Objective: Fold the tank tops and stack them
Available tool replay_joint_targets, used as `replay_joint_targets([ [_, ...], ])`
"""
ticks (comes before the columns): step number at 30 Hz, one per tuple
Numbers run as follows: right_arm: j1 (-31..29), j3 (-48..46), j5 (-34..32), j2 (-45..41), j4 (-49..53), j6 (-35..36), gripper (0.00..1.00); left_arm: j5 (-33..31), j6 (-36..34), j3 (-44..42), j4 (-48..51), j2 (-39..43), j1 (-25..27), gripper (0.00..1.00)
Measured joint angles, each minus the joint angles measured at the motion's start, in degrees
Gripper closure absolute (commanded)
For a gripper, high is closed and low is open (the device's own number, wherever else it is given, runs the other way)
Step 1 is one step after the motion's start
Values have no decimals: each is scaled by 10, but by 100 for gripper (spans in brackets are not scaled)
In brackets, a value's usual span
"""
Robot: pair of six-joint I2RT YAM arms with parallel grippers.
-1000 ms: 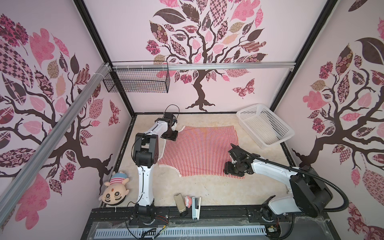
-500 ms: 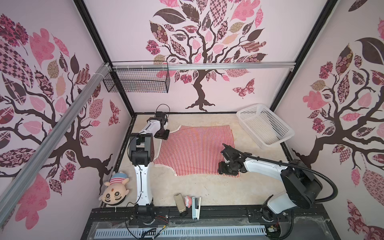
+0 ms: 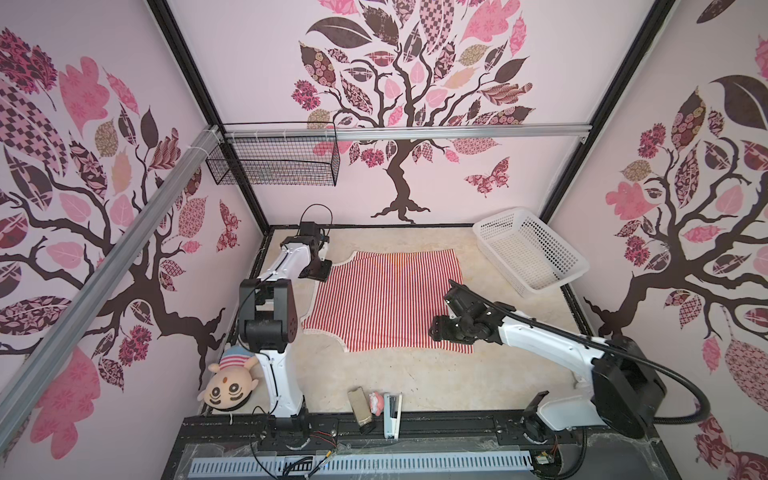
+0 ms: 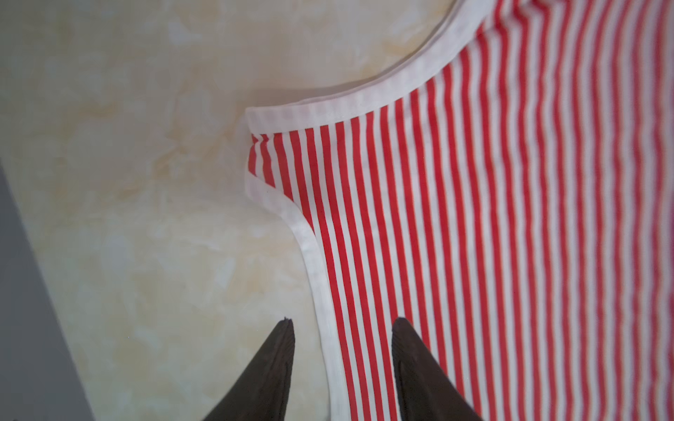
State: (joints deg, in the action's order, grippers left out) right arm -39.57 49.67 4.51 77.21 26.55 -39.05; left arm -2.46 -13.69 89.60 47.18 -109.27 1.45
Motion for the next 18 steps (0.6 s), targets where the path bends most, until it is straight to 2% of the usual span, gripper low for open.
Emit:
replay_joint_targets([
  [4,1,24,-35,-48,34,0,24,4,-19,-89,-25,157,46,52],
  [7,13,2,-49,-68,57,-1,24,12,-35,-179,-44,252,92,52],
  [14,82,-107,-50,-127,94,-11,25,4,-71,-376,-60,374,142,52],
  [18,92,-142,-49,-155,92,-18,28,-41,-91,-465,-87,437,212,54],
])
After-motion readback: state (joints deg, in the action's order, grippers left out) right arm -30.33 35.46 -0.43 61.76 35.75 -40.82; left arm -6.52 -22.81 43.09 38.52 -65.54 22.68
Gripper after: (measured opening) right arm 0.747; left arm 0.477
